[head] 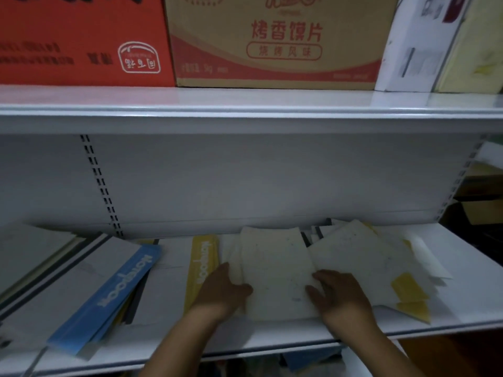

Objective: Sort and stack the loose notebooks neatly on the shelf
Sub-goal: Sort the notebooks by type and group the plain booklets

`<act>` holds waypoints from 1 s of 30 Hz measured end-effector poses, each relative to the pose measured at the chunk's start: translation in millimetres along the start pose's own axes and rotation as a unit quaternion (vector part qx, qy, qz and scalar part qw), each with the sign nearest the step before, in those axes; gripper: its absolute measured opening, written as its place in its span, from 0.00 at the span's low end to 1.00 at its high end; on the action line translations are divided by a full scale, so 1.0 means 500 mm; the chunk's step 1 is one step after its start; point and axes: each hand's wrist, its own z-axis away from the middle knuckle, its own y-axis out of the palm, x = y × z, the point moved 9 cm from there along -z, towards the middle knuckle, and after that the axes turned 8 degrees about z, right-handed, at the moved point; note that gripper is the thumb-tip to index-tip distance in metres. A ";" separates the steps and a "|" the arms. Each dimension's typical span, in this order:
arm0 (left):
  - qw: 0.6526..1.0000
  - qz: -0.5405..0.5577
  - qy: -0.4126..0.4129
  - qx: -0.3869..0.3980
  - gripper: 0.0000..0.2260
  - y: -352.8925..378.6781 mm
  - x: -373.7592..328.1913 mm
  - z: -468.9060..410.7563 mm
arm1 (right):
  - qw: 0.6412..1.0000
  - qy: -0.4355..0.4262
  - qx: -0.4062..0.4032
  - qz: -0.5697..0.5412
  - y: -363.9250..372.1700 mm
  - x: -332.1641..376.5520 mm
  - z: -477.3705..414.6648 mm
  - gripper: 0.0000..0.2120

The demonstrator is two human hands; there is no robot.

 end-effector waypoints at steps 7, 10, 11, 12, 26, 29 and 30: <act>0.975 -0.194 0.006 0.108 0.55 0.056 0.021 -0.007 | 0.992 -0.068 0.078 0.074 0.000 -0.028 0.008 0.32; 0.959 -0.266 0.011 0.101 0.54 0.069 0.013 0.001 | 0.974 -0.095 0.179 0.099 0.023 -0.035 0.016 0.40; 0.959 -0.268 0.015 0.096 0.52 0.069 0.009 0.002 | 0.973 -0.096 0.184 0.098 0.023 -0.036 0.016 0.40; 0.960 -0.265 0.021 0.090 0.49 0.066 0.004 0.001 | 0.974 -0.098 0.182 0.094 0.018 -0.037 0.015 0.40; 0.989 -0.133 0.018 0.062 0.48 0.053 0.002 -0.017 | 0.982 -0.099 0.147 0.059 -0.001 -0.079 0.003 0.43; 0.983 -0.169 0.032 0.059 0.45 0.070 -0.005 -0.015 | 0.985 -0.092 0.139 0.041 -0.027 -0.116 0.005 0.41; 0.981 -0.179 0.034 0.062 0.46 0.077 -0.006 -0.015 | 0.987 -0.084 0.136 0.037 -0.033 -0.128 0.008 0.39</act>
